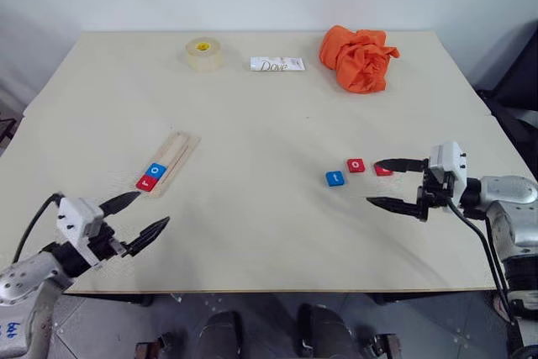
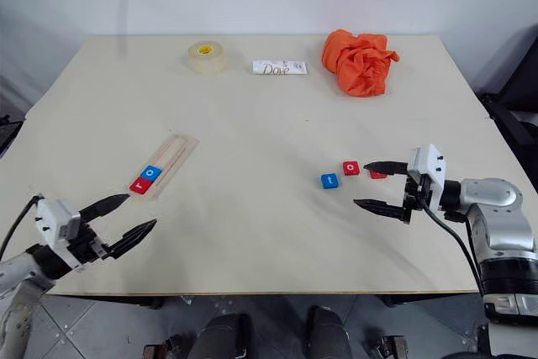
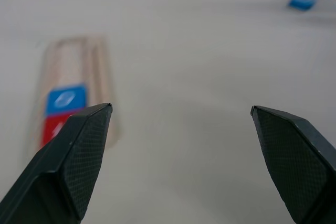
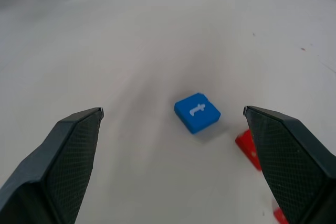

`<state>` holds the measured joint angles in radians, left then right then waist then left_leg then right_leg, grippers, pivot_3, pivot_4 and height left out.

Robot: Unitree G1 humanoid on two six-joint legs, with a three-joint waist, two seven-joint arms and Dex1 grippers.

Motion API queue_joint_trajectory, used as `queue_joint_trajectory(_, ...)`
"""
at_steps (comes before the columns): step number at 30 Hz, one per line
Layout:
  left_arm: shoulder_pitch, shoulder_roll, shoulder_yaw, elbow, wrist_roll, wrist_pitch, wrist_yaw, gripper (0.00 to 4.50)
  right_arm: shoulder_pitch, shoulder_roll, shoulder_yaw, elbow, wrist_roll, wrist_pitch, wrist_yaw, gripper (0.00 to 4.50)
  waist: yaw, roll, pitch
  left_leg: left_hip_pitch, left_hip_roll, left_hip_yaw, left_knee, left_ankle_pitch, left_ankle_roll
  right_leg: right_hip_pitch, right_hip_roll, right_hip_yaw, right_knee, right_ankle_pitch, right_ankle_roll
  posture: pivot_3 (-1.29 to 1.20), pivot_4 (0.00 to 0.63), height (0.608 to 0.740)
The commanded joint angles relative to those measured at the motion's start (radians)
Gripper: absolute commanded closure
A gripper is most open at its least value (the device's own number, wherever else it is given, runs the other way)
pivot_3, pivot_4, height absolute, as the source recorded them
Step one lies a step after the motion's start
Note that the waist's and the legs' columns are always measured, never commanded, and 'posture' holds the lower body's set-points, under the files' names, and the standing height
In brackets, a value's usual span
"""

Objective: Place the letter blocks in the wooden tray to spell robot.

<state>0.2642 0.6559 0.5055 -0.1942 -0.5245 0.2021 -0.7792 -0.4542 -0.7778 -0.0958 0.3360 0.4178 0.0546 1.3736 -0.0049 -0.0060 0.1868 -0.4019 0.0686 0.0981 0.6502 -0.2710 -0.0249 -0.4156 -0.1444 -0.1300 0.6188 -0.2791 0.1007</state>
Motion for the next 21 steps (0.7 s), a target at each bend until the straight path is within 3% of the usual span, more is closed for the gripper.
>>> queue_joint_trajectory(1,0.024,0.025,0.092,-0.004,-0.032,0.003,-0.015,0.0,-0.037,0.008,0.005,0.011,-0.002,-0.021,0.03,0.02,0.001,0.0,0.0,0.0,0.0,0.0,0.0,0.0,0.0,0.0,0.0,0.0,0.0,0.0,0.0,0.0,0.15,0.74)
queue_joint_trajectory(9,-0.044,0.081,0.106,0.05,-0.024,0.169,0.04,0.0,-0.075,0.033,0.02,0.01,-0.012,-0.02,0.039,0.02,0.004,0.0,0.0,0.0,0.0,0.0,0.0,0.0,-0.001,0.0,0.0,0.0,0.0,0.0,-0.001,0.0,0.15,0.74)
queue_joint_trajectory(21,-0.41,0.113,-0.107,0.301,0.079,0.26,0.072,0.0,-0.014,0.026,0.011,-0.145,0.023,0.045,0.032,0.02,0.001,0.0,0.0,0.0,0.0,0.0,0.0,0.002,-0.004,-0.001,0.0,0.0,0.002,0.0,-0.001,0.0,0.15,0.74)
